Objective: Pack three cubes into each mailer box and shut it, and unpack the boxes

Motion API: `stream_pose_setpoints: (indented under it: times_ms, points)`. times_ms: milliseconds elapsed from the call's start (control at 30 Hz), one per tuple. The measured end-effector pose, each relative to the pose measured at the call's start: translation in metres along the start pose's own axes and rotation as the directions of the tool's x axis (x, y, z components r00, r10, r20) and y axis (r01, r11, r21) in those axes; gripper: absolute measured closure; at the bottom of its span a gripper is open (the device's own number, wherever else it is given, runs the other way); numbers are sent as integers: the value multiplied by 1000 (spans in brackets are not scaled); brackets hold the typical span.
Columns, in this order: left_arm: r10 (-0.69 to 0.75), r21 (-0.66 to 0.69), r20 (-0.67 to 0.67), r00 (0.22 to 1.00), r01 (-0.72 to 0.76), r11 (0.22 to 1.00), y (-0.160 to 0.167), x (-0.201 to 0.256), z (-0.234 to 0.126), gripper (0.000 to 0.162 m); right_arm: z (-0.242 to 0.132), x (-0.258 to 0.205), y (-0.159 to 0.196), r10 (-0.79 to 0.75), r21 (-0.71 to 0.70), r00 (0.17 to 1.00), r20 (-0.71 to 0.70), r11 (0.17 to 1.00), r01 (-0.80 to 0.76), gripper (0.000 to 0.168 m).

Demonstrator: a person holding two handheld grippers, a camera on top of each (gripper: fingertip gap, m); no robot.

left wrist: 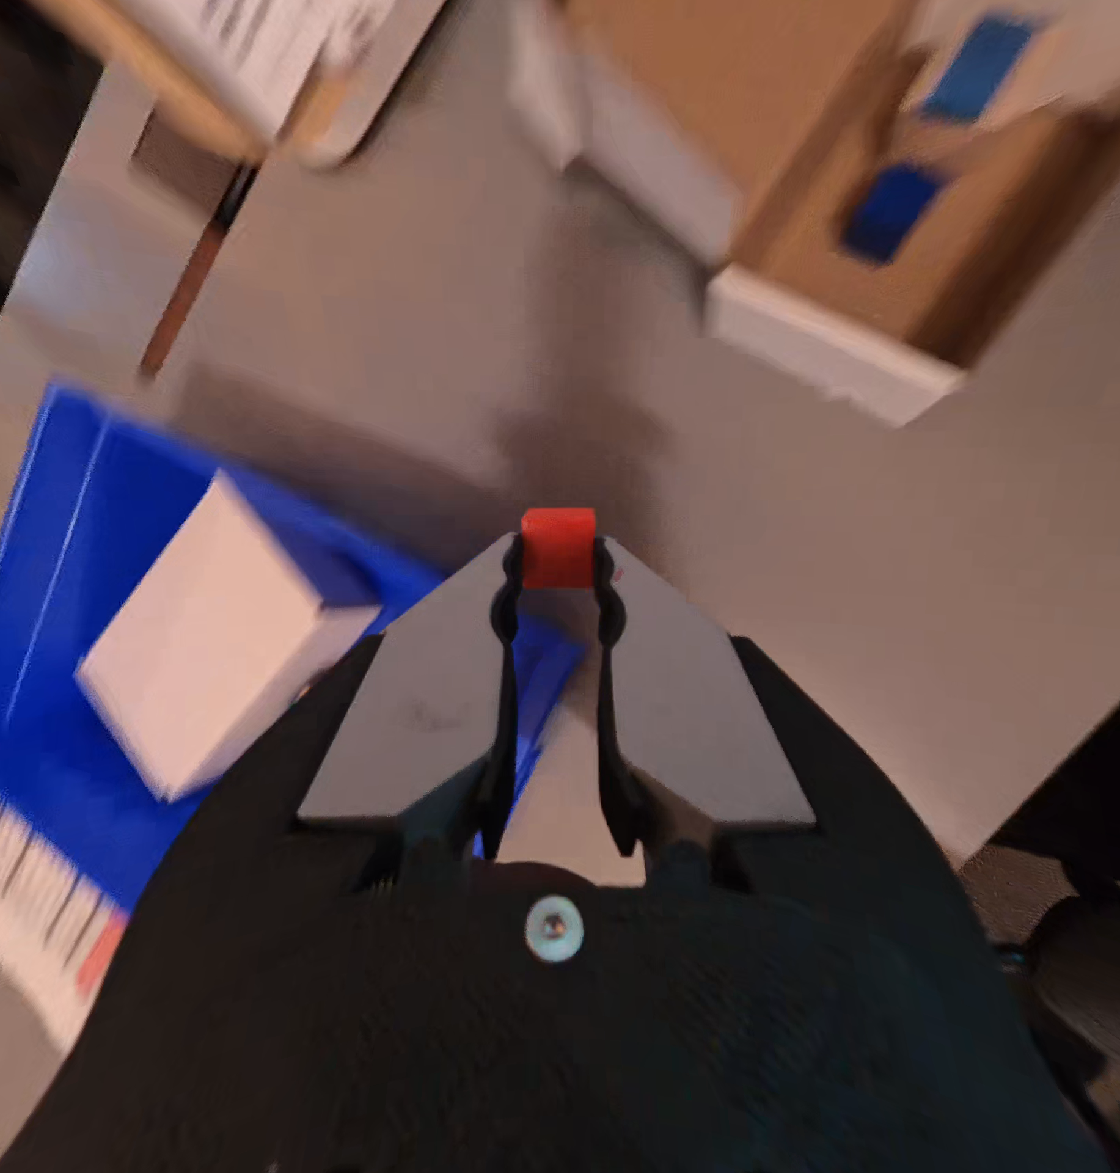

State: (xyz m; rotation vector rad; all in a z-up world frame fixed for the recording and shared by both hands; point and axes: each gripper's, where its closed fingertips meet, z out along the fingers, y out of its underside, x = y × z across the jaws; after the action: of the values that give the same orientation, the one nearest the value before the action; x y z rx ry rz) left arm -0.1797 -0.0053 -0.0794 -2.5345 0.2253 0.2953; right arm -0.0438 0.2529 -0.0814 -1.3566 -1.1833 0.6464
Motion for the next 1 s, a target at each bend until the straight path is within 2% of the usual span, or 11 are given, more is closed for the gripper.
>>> stream_pose_setpoints:
  times_ms: [100,200,367,533,767,1000]
  points:
    - [125,74,-111,986,-118,990,-49,58,25,143,3,7,4,15,-14,1000,-21,1000,-16,96]
    - [253,63,-158,955,-245,967,-72,94,56,143,1,13,1,36,5,999,-32,999,-35,97]
    - [325,-58,-232,917,-346,936,-69,116,103,143,-1,13,-2,48,19,999,-24,999,-47,97]
    - [351,-137,-283,893,-400,906,-62,129,128,143,-2,13,-4,45,25,999,-21,999,-45,97]
    - [366,-182,-307,879,-431,884,-61,133,130,143,-3,11,-5,60,27,998,-6,998,-60,95]
    - [408,-286,-325,853,-499,818,-57,130,129,143,-3,9,-5,50,28,999,-5,998,-50,95]
